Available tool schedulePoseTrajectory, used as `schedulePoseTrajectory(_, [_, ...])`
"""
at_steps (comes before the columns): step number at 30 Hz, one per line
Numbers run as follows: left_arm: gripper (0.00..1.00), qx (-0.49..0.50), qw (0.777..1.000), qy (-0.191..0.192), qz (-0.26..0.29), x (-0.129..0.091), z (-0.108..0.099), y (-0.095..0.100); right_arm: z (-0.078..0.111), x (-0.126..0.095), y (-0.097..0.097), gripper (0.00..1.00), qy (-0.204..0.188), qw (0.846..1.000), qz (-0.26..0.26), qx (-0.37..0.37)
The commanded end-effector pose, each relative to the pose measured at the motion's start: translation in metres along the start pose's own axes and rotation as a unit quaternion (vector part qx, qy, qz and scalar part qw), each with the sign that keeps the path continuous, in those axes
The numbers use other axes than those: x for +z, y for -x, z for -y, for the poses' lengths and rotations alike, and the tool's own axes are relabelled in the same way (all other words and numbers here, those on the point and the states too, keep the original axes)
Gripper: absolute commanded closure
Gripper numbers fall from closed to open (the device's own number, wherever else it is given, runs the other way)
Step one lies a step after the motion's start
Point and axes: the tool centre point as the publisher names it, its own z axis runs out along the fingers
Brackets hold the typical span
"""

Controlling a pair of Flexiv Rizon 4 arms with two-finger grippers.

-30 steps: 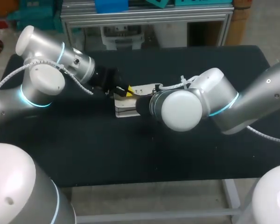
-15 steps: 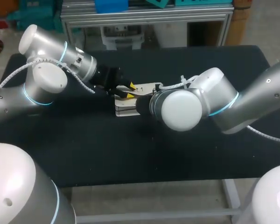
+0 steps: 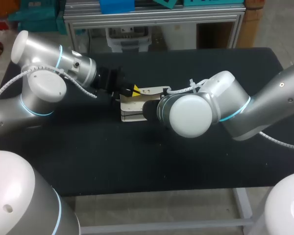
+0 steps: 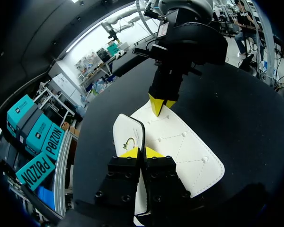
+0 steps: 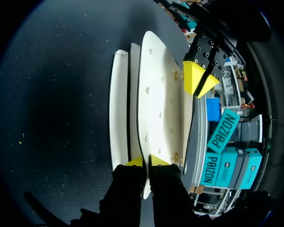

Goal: Pick up the bag, open it, inspect its contents, close it, and place it on the opposite side

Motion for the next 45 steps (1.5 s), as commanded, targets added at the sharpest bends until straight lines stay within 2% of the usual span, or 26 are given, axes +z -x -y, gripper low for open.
schedulePoseTrajectory(1, [1.0,-0.002,1.0,0.006,0.002,0.005,-0.003,-0.004,0.001,0.003,-0.004,1.0,0.005,1.0,0.024,0.001])
schedulePoseTrajectory(6, [1.0,-0.006,0.999,-0.001,-0.036,0.012,-0.003,-0.018,0.001,0.003,-0.004,1.0,0.005,1.0,0.024,0.001])
schedulePoseTrajectory(8, [1.0,-0.014,0.998,-0.018,-0.052,0.014,-0.003,-0.025,0.001,0.003,-0.004,1.0,0.005,1.0,0.024,0.001])
schedulePoseTrajectory(11, [1.0,-0.021,0.997,-0.016,-0.069,0.02,-0.006,-0.033,0.001,0.003,-0.004,1.0,0.005,1.0,0.024,0.001])
schedulePoseTrajectory(15, [1.0,-0.04,0.996,-0.002,-0.077,0.025,-0.019,-0.032,0.001,0.003,-0.004,1.0,0.005,1.0,0.024,0.001])
schedulePoseTrajectory(17, [1.0,-0.052,0.995,-0.014,-0.079,0.023,-0.024,-0.029,0.001,0.003,-0.004,1.0,0.005,1.0,0.024,0.001])
schedulePoseTrajectory(21, [1.0,-0.044,0.996,-0.019,-0.077,0.019,-0.019,-0.028,0.001,0.003,-0.004,1.0,0.005,1.0,0.024,0.001])
schedulePoseTrajectory(22, [0.91,-0.039,0.996,-0.023,-0.074,0.016,-0.015,-0.027,0.001,0.003,-0.004,1.0,0.005,1.0,0.024,0.001])
schedulePoseTrajectory(23, [0.91,-0.037,0.996,-0.024,-0.071,0.015,-0.014,-0.027,0.001,0.003,-0.004,1.0,0.005,1.0,0.024,0.001])
schedulePoseTrajectory(24, [0.7,-0.033,0.997,-0.026,-0.067,0.012,-0.012,-0.026,0.001,0.003,-0.004,1.0,0.005,1.0,0.024,0.001])
schedulePoseTrajectory(27, [0.62,-0.025,0.998,-0.031,-0.054,0.005,-0.008,-0.021,0.001,0.003,-0.004,1.0,0.005,1.0,0.024,0.001])
schedulePoseTrajectory(35, [0.66,-0.01,0.999,-0.029,-0.032,-0.001,-0.004,-0.01,0.001,0.003,-0.004,1.0,0.005,1.0,0.024,0.001])
schedulePoseTrajectory(37, [0.66,-0.006,0.999,-0.035,-0.027,-0.004,-0.002,-0.009,0.001,0.003,-0.004,1.0,0.005,1.0,0.024,0.001])
schedulePoseTrajectory(41, [0.7,-0.008,0.997,-0.075,-0.024,-0.009,-0.001,-0.007,0.001,0.003,-0.004,1.0,0.005,1.0,0.024,0.001])
schedulePoseTrajectory(45, [0.67,-0.012,0.997,-0.077,-0.028,-0.012,-0.004,-0.005,0.001,0.003,-0.004,1.0,0.005,1.0,0.024,0.001])
